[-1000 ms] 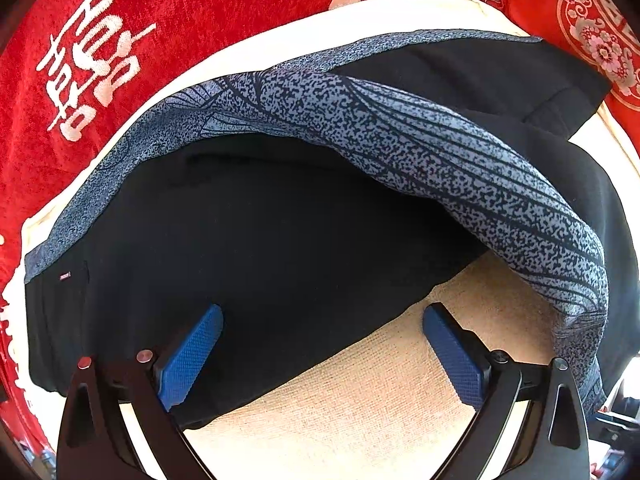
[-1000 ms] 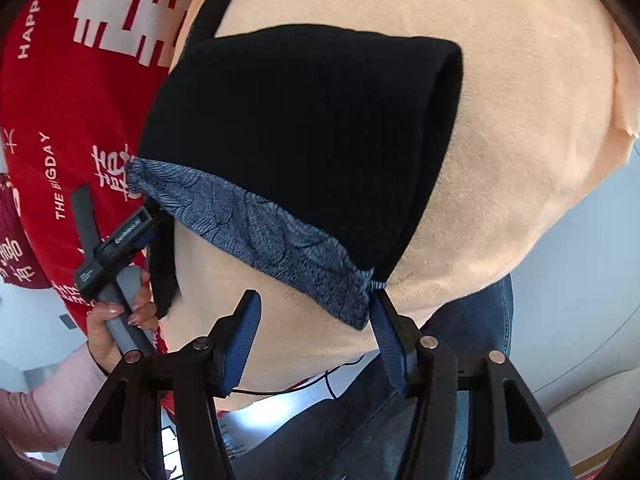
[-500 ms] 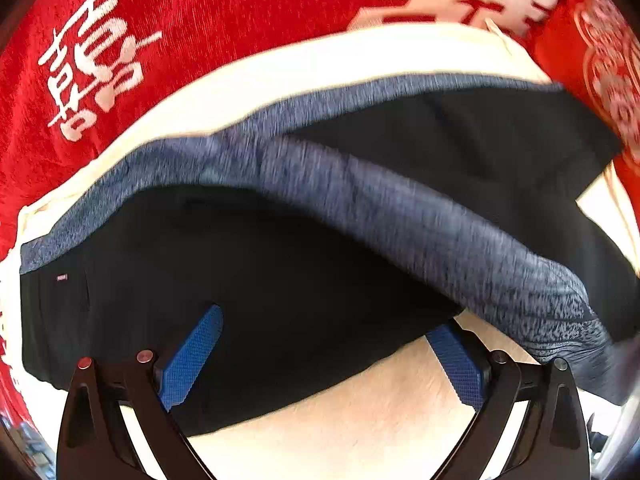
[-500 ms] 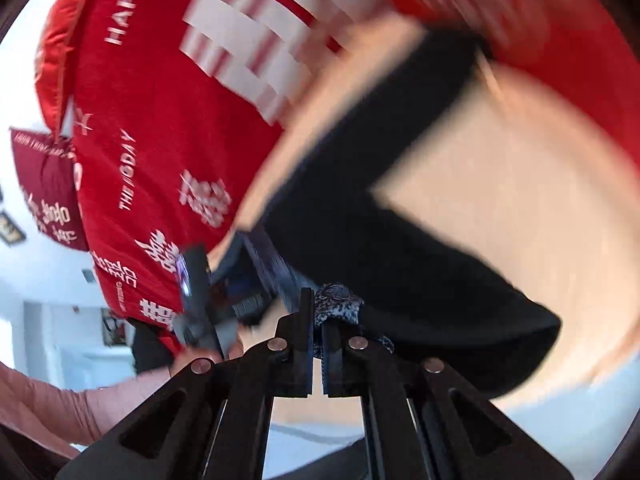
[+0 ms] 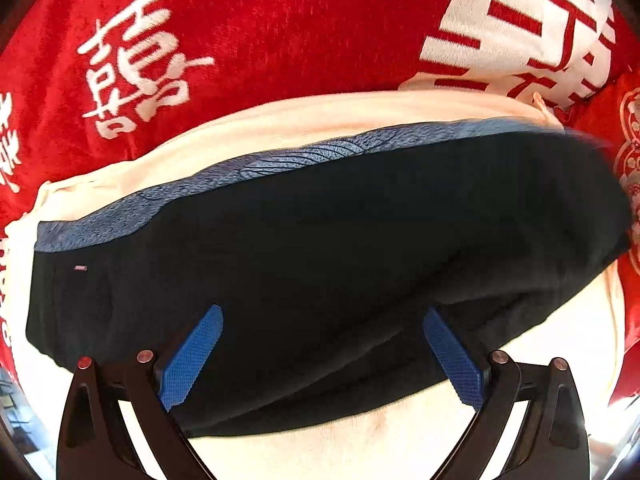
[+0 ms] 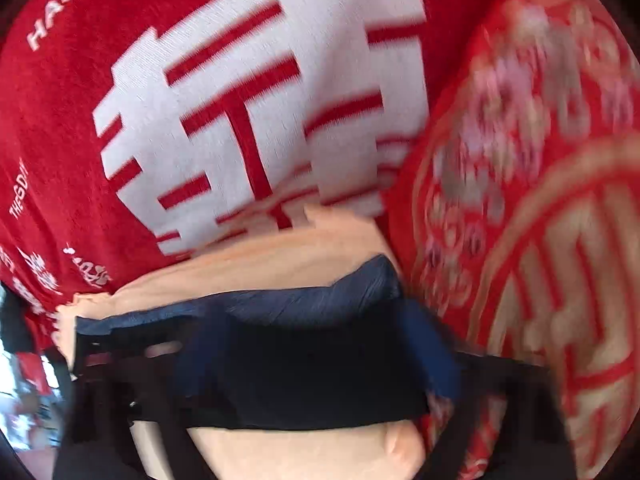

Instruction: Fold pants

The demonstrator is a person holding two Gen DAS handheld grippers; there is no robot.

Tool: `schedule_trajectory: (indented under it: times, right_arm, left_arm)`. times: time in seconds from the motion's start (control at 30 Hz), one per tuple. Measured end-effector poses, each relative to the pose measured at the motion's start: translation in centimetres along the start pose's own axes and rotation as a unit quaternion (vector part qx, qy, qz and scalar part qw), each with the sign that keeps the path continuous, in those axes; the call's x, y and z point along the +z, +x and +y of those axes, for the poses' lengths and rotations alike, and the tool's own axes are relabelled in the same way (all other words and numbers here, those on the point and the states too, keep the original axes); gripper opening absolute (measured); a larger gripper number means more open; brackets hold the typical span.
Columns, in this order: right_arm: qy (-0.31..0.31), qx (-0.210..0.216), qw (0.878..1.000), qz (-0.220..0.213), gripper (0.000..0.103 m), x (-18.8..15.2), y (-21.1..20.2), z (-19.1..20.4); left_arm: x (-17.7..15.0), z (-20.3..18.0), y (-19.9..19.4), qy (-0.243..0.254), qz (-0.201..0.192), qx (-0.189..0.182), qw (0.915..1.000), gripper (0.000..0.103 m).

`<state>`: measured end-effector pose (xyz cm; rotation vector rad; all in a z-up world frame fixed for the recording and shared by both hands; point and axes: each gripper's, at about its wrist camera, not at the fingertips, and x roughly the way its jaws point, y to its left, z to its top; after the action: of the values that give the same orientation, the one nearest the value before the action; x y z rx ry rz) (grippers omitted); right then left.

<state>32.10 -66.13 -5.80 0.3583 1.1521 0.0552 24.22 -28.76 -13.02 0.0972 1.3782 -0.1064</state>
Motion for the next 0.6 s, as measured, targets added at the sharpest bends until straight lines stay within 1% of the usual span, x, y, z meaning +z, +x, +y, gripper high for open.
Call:
schedule_trajectory:
  times: [0.03,0.13,0.17,0.2,0.23,0.27,0.3,0.33,0.37,0.43,0.5,0.57,0.6]
  right_arm:
    - [-0.005,0.003,1.000,-0.002,0.095,0.2,-0.4,0.4]
    - [0.018,0.044,0.999,0.005,0.091,-1.7,-1.5,0.5]
    - [0.036,0.058,0.997,0.021,0.084,-3.3,-1.0,0.3]
    - [0.059,0.071,0.994,0.050,0.078,-5.4,0.3,-0.1]
    - [0.078,0.080,0.991,0.077,0.065,-6.8,1.7,-0.5]
    - [0.115,0.092,0.982,0.116,0.053,-9.0,3.8,-1.4]
    - [0.142,0.103,0.976,0.130,0.049,-10.1,5.0,-1.9]
    - [0.169,0.118,0.969,0.134,0.048,-11.0,6.0,-2.5]
    - [0.203,0.131,0.962,0.126,0.048,-12.0,7.2,-3.4]
    - [0.226,0.131,0.959,0.114,0.048,-12.5,8.3,-4.2]
    - [0.256,0.146,0.950,0.103,0.048,-12.7,9.4,-5.1]
    - [0.272,0.156,0.945,0.093,0.048,-12.4,9.8,-5.5]
    - [0.275,0.158,0.944,0.087,0.047,-11.9,9.9,-5.7]
  left_arm:
    - [0.1,0.2,-0.7,-0.004,-0.006,0.002,1.0000,0.101]
    - [0.6,1.0,-1.9,-0.016,-0.018,0.007,0.9997,0.101]
    - [0.4,1.3,-2.0,-0.020,-0.019,0.012,0.9995,0.101]
    - [0.0,2.0,-1.9,-0.025,-0.018,0.018,0.9994,0.101]
    - [0.0,2.5,-1.5,-0.033,-0.012,0.024,0.9991,0.101]
    - [-0.4,3.0,-1.0,-0.046,-0.003,0.025,0.9986,0.101]
    - [-0.6,3.3,-0.5,-0.056,0.004,0.026,0.9981,0.101]
    - [-0.8,3.9,0.1,-0.063,0.009,0.034,0.9974,0.101]
    - [-1.1,4.2,0.4,-0.063,0.010,0.041,0.9971,0.101]
    - [-1.2,5.1,1.0,-0.065,0.004,0.060,0.9961,0.101]
    - [-1.1,5.8,1.6,-0.074,0.001,0.070,0.9948,0.101]
    - [-1.0,6.9,2.8,-0.090,0.012,0.079,0.9928,0.101]
    - [-1.0,7.3,3.5,-0.099,0.023,0.080,0.9917,0.101]
